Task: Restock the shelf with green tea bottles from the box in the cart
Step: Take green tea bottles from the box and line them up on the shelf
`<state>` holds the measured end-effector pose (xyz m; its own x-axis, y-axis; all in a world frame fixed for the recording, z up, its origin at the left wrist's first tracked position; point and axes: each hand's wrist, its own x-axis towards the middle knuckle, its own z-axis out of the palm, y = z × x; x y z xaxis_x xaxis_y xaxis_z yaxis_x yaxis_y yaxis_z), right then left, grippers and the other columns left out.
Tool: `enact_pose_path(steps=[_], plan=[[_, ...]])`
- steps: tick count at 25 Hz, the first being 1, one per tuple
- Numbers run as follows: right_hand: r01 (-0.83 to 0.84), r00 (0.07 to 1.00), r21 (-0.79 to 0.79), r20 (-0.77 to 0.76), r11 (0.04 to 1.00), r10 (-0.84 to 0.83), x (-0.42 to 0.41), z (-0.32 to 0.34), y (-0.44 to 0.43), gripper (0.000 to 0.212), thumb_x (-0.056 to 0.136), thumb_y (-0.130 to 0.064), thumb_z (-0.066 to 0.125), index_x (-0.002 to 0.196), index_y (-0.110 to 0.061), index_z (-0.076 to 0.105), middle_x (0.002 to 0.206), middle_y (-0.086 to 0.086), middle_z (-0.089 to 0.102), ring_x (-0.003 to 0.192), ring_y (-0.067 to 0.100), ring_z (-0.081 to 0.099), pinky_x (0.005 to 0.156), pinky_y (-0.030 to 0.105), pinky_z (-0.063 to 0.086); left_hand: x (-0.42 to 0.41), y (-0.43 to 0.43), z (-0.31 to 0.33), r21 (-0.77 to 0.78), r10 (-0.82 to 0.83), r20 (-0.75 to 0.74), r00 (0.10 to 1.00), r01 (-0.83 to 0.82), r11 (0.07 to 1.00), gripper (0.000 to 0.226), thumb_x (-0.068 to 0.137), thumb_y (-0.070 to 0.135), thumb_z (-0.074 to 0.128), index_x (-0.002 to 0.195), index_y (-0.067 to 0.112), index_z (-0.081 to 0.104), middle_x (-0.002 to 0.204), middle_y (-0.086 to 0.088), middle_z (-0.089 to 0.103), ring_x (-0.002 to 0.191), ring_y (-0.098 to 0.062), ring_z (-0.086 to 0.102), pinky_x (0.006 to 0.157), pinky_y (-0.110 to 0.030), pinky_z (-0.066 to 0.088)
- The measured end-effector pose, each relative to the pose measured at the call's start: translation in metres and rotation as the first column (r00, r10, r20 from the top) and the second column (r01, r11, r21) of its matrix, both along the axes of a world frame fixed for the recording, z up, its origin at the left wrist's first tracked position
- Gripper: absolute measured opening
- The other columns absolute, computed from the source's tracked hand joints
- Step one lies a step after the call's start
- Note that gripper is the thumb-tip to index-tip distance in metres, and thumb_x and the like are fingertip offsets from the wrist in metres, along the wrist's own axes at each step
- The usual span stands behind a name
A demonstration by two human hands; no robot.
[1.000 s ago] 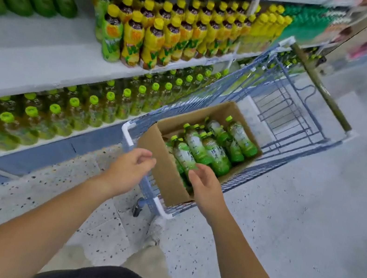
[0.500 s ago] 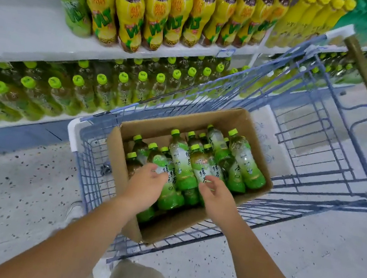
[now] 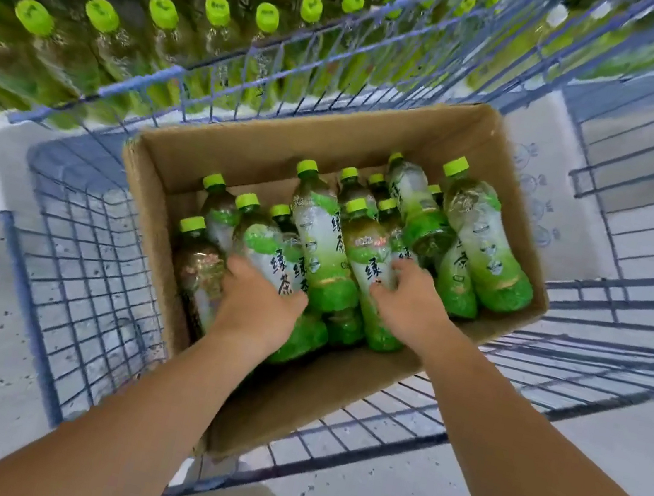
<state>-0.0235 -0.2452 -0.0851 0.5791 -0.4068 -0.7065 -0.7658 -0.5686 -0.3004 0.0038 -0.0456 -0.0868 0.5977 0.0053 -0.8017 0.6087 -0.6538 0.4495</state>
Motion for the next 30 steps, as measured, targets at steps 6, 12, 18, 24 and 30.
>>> enact_pose_path(steps=[6, 12, 18, 24, 30], plan=[[-0.032, 0.994, 0.005, -0.101, 0.999, 0.033, 0.006, -0.030, -0.012, 0.054, 0.071, -0.033, 0.077, 0.117, -0.016, 0.055, 0.104, 0.006, 0.066, 0.088, 0.025, 0.065, 0.069, 0.031, 0.050, -0.015, -0.017, -0.016, 0.152, -0.059, 0.107, 0.992, 0.042, 0.987, 0.125, 0.078, 0.037, 0.081, 0.153, 0.003, -0.012, 0.157, -0.022, 0.010, 0.142, -0.042, 0.026, 0.111, -0.047, 0.032], [0.057, 0.988, 0.143, -0.148, 0.988, -0.036, 0.016, -0.020, -0.013, 0.028, 0.073, -0.025, 0.077, 0.092, -0.021, 0.057, 0.095, 0.006, 0.065, 0.081, 0.021, 0.063, 0.066, 0.029, 0.052, -0.018, -0.017, -0.017, 0.134, -0.015, 0.206, 0.978, -0.013, 0.991, 0.114, 0.075, 0.035, 0.083, 0.152, 0.007, 0.004, 0.146, -0.016, 0.029, 0.129, -0.039, 0.042, 0.102, -0.045, 0.042], [0.397, 0.918, 0.338, -0.137, 0.853, -0.373, 0.007, 0.018, 0.014, 0.024, 0.078, -0.011, 0.066, 0.097, -0.018, 0.053, 0.099, 0.010, 0.058, 0.087, 0.022, 0.055, 0.078, 0.034, 0.049, -0.013, 0.014, -0.002, -0.135, 0.104, 0.063, 0.993, -0.095, 0.986, 0.080, 0.053, 0.035, 0.073, 0.125, 0.028, 0.039, 0.114, 0.000, 0.061, 0.099, -0.024, 0.063, 0.088, -0.048, 0.055], [0.465, 0.841, 0.439, 0.053, 0.769, -0.539, -0.012, 0.068, 0.063, 0.032, 0.083, -0.006, 0.063, 0.079, -0.031, 0.043, 0.081, -0.007, 0.051, 0.068, 0.010, 0.049, 0.057, 0.028, 0.042, -0.017, 0.043, 0.041, -0.352, 0.118, 0.035, 0.992, -0.098, 0.931, 0.040, 0.074, 0.009, 0.075, 0.107, 0.028, 0.062, 0.090, 0.005, 0.073, 0.079, -0.009, 0.069, 0.075, -0.035, 0.059], [0.449, 0.827, 0.427, 0.134, 0.785, -0.546, -0.003, 0.118, 0.131, 0.022, 0.079, -0.010, 0.066, 0.094, -0.022, 0.057, 0.096, 0.003, 0.063, 0.083, 0.012, 0.057, 0.078, 0.036, 0.047, 0.000, 0.103, 0.102, -0.462, 0.223, 0.111, 0.968, -0.149, 0.875, 0.051, 0.078, 0.010, 0.076, 0.117, 0.036, 0.057, 0.095, 0.010, 0.073, 0.083, -0.008, 0.071, 0.076, -0.041, 0.061]])
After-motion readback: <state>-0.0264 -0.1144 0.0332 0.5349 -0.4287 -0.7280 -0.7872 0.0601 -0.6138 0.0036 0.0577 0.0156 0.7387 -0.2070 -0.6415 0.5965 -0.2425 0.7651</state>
